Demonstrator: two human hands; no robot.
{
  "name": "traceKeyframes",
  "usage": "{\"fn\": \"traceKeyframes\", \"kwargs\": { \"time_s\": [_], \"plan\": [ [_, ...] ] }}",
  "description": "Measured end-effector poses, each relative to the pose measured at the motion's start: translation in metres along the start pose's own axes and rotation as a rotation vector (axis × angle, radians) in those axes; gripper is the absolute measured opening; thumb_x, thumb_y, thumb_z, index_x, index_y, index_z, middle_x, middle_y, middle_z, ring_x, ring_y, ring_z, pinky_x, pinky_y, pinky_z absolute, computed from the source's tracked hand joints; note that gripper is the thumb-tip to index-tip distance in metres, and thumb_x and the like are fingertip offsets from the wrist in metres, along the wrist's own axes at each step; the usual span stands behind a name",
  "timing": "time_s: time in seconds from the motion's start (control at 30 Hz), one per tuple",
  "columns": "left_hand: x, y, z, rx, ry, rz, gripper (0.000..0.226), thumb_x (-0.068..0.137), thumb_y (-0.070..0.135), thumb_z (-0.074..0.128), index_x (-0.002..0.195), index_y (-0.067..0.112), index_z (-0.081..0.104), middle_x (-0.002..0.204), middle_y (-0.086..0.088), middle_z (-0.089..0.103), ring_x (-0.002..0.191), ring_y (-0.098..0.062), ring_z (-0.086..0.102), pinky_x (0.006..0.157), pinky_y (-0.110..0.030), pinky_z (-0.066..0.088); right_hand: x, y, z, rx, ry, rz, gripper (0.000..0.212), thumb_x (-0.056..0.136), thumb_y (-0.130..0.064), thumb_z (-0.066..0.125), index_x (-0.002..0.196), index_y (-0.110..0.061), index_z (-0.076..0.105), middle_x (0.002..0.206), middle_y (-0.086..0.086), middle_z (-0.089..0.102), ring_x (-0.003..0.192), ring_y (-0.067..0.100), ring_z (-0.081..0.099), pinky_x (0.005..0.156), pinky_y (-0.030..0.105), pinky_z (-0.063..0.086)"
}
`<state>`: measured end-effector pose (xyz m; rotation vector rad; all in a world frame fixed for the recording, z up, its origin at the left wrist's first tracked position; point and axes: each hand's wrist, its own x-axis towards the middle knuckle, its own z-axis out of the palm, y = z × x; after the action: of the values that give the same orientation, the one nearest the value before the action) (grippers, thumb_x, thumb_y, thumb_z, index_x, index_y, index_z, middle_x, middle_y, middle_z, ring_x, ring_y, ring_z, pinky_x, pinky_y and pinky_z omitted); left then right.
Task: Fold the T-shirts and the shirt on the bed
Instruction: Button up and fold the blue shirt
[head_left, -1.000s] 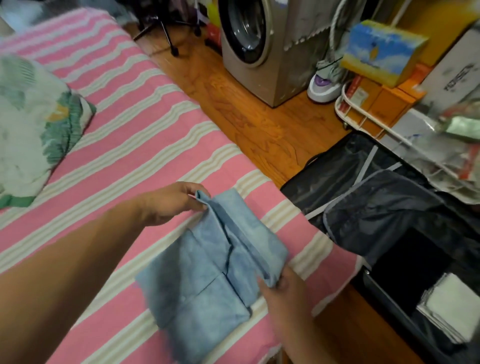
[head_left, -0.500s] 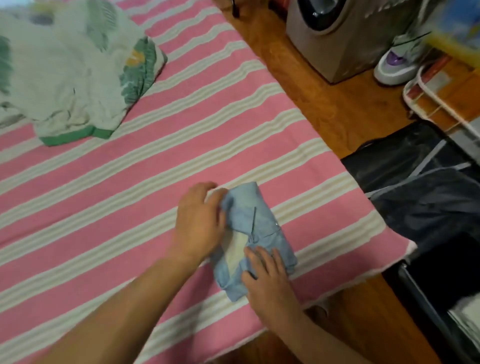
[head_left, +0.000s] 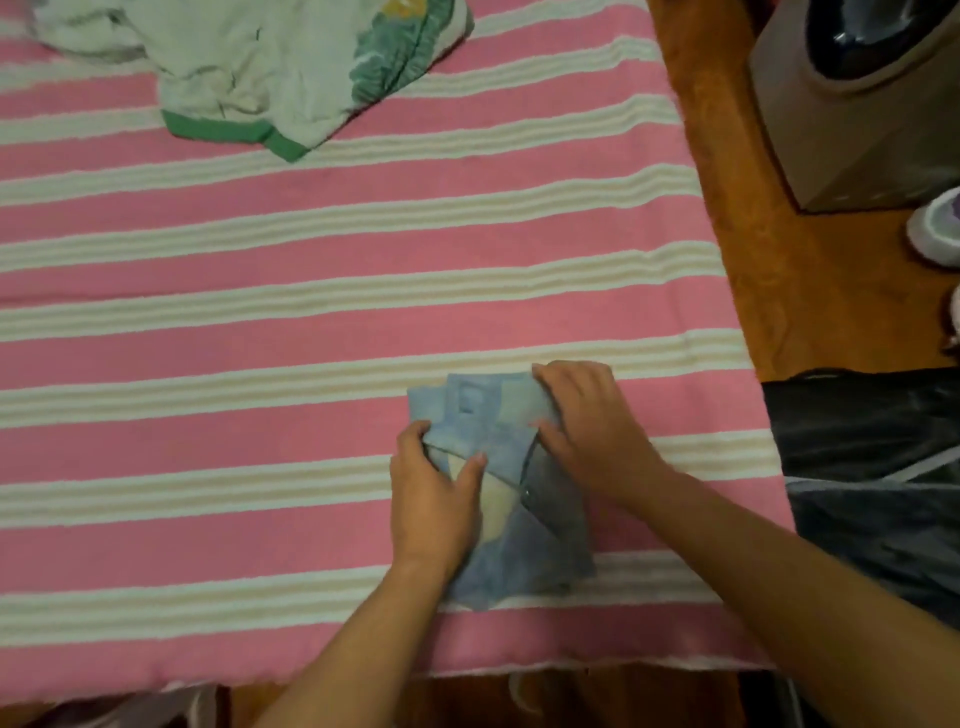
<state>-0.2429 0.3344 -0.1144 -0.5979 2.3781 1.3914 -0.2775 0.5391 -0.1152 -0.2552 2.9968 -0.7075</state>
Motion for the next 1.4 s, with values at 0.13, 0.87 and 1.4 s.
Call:
{"fn": "traceKeyframes", "kwargs": {
  "time_s": [0.13, 0.87, 1.4],
  "plan": [
    [-0.013, -0.012, -0.007, -0.323, 0.006, -0.274, 0.018, 0.09, 0.017, 0.074, 0.107, 0.018, 0.069, 0.097, -0.003, 0.078, 0.092, -0.025, 0.074, 0.088, -0.055, 0.058, 0.074, 0.008, 0.003, 0.026, -0.522, -0.16, 0.07, 0.078, -0.064, 0.048, 0.128, -0.018, 0.066, 0.114, 0.003, 0.063, 0.109, 0.026, 0.048, 0.097, 0.042, 0.04],
    [-0.062, 0.036, 0.043, 0.716, 0.314, 0.437, 0.061, 0.097, 0.031, 0.055, 0.155, 0.023, 0.038, 0.162, -0.015, 0.029, 0.152, -0.038, 0.019, 0.123, -0.054, 0.016, 0.078, 0.046, 0.045, -0.069, -0.3, -0.182, 0.042, 0.088, -0.052, 0.044, 0.07, -0.017, 0.06, 0.062, 0.004, 0.052, 0.078, 0.032, 0.056, 0.085, 0.039, 0.033],
    [-0.1, -0.047, 0.009, 0.057, 0.266, -0.034, 0.064, 0.074, 0.063, 0.073, 0.121, 0.026, 0.051, 0.123, -0.006, 0.052, 0.118, -0.027, 0.051, 0.1, -0.045, 0.046, 0.107, -0.006, 0.04, -0.054, -0.793, -0.04, 0.068, 0.09, -0.054, 0.067, 0.138, -0.012, 0.045, 0.128, 0.006, 0.055, 0.112, 0.025, 0.055, 0.084, 0.034, 0.039]
  ]
}}
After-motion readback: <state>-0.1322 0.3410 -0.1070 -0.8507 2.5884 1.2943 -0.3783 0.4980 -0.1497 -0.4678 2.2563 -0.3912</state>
